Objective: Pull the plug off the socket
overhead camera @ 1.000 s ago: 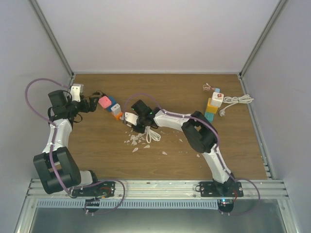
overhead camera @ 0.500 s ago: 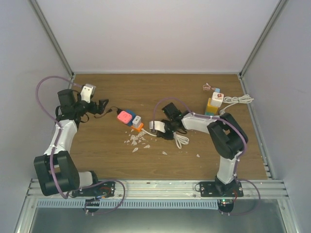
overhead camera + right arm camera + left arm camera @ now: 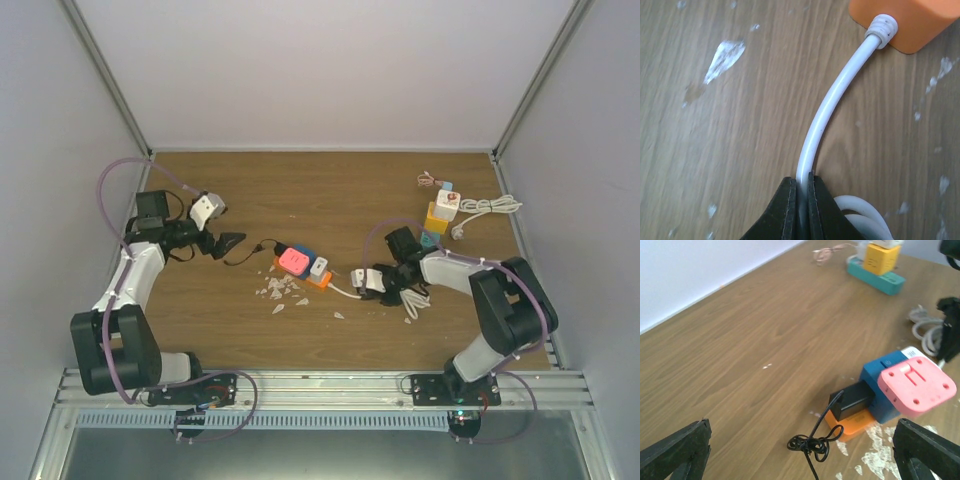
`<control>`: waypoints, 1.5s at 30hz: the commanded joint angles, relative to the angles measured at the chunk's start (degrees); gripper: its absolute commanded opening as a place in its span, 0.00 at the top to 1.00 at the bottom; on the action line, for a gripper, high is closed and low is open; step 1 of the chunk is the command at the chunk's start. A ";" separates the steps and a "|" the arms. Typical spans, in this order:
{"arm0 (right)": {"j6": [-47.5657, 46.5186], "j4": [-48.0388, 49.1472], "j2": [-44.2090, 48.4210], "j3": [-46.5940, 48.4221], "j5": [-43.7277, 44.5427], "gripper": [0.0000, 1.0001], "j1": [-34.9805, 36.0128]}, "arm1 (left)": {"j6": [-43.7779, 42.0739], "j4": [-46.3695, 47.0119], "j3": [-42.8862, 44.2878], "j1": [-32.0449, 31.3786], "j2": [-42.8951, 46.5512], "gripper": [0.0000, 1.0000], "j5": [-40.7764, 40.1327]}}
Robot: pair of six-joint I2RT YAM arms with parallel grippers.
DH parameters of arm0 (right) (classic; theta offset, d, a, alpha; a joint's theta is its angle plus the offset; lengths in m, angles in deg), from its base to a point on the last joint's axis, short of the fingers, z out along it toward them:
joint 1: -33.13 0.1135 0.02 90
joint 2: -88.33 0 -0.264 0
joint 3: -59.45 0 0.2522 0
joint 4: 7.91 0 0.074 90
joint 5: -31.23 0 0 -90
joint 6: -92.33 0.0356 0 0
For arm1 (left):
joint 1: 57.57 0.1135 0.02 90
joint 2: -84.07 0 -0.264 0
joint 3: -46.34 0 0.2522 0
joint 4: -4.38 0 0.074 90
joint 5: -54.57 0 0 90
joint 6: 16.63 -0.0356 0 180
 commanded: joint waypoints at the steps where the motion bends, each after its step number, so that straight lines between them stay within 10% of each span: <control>1: -8.98 -7.23 2.10 -5.20 0.89 0.99 -5.38 | -12.93 -6.29 1.77 -2.37 -2.72 0.01 7.85; 8: -11.54 -5.68 3.91 -7.54 0.88 0.90 -11.32 | -21.79 -6.62 1.62 -8.72 -7.30 0.04 6.50; 18: -2.31 -7.23 9.50 -1.60 -10.74 0.35 -11.54 | -32.27 -10.52 11.43 -14.47 -23.55 0.10 6.07; 21: 1.63 -6.45 10.32 0.49 -14.28 0.04 -11.44 | -34.29 -10.52 12.20 -15.91 -26.26 0.14 5.19; 45: 23.37 15.33 3.62 4.78 -18.86 0.00 -0.69 | -34.49 -6.50 1.16 -25.90 -18.43 0.60 -3.14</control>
